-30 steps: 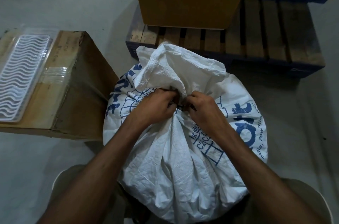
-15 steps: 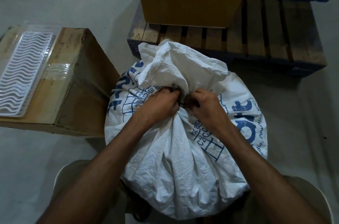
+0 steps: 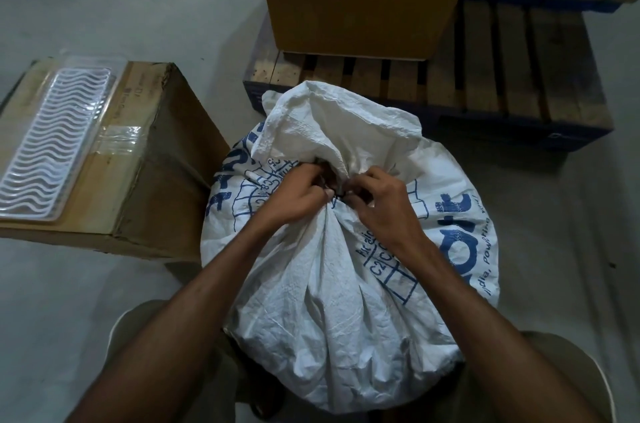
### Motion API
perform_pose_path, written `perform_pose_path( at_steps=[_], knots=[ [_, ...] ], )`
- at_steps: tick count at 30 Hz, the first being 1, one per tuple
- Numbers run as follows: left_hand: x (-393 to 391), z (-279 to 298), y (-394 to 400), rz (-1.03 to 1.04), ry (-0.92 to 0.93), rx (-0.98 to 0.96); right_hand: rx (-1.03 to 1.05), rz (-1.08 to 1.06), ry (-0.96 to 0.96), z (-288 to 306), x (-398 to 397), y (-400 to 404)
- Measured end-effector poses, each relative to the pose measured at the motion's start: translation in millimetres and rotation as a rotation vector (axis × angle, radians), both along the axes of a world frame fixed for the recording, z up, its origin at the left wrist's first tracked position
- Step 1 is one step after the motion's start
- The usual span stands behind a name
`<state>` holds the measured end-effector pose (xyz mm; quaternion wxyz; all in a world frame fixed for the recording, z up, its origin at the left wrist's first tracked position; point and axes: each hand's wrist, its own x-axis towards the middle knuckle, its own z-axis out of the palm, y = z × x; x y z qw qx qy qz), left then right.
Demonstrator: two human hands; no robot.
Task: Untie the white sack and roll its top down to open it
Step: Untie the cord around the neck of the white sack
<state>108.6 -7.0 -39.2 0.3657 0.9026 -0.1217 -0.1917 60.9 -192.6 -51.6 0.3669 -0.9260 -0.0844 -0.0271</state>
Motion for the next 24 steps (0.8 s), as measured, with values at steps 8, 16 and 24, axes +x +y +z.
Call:
perform_pose_path(
  at_steps=[8,16,24],
  knots=[
    [-12.5,0.3,-8.7,-0.132,-0.318,0.289,-0.038,0.026,0.003,-3.4,1.3,-3.1],
    [-13.9,3.1,-11.1,-0.157,-0.306,0.360,-0.044,0.009,-0.008,-1.5,0.2,-0.1],
    [-8.4,0.4,-10.8,0.110,-0.012,0.051,-0.013,-0.008,-0.043,-1.1,1.9,2.0]
  ],
)
